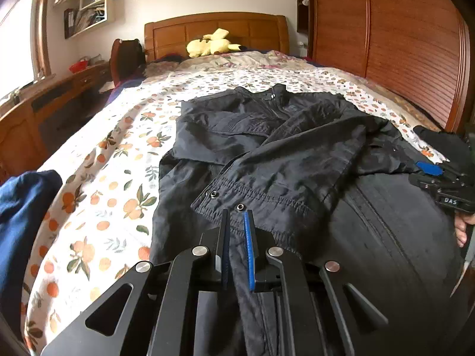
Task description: Fold large clothes
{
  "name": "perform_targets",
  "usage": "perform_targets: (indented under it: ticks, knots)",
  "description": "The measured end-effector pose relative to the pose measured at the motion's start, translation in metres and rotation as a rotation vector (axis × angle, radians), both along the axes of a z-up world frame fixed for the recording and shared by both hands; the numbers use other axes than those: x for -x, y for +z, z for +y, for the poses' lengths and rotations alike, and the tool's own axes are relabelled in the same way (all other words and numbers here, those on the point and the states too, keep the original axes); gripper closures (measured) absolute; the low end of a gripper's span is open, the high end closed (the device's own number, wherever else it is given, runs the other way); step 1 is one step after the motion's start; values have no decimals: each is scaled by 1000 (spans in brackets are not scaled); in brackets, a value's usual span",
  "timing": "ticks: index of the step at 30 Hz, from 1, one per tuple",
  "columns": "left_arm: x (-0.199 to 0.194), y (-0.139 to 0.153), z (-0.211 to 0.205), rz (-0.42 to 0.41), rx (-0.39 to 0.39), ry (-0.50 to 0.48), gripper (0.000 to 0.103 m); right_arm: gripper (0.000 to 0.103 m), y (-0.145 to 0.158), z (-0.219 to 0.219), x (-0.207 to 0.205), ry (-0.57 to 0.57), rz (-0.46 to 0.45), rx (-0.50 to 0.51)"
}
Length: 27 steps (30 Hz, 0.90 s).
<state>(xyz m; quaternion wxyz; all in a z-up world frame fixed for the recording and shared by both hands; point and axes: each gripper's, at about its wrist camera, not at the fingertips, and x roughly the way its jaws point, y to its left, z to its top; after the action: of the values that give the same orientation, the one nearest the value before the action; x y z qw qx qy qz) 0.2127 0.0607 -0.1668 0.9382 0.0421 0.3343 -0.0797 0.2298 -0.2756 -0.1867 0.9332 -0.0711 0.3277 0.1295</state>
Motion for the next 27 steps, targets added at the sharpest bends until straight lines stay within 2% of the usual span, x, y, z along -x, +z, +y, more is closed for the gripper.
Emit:
perform_targets:
  ticks: [4,9,16,22,23,24,27]
  knots:
    - [4,0,-3,12,28,-11,91,53,-1,3,1,-4,-8,11]
    - [5,-4,-20,19,33,-39,69,53,-2,5,2,-7,-16,25]
    - [0,-25,-42,95,24,-66,67,53,-2,5,2,-7,-16,24]
    - [-8,-37,-51,140,-5,-51,67,53,-1,4,3,-3,-17,10]
    - [-9,-37,-51,151,8,-55,77,53,0,3,3,-2,-17,5]
    - [-9,-37,-51,163,22,-62,94,53,0,3,3,-2,-15,2]
    - [1,-29,-53,161,39,-68,96,52,0,3,2,0,-9,-3]
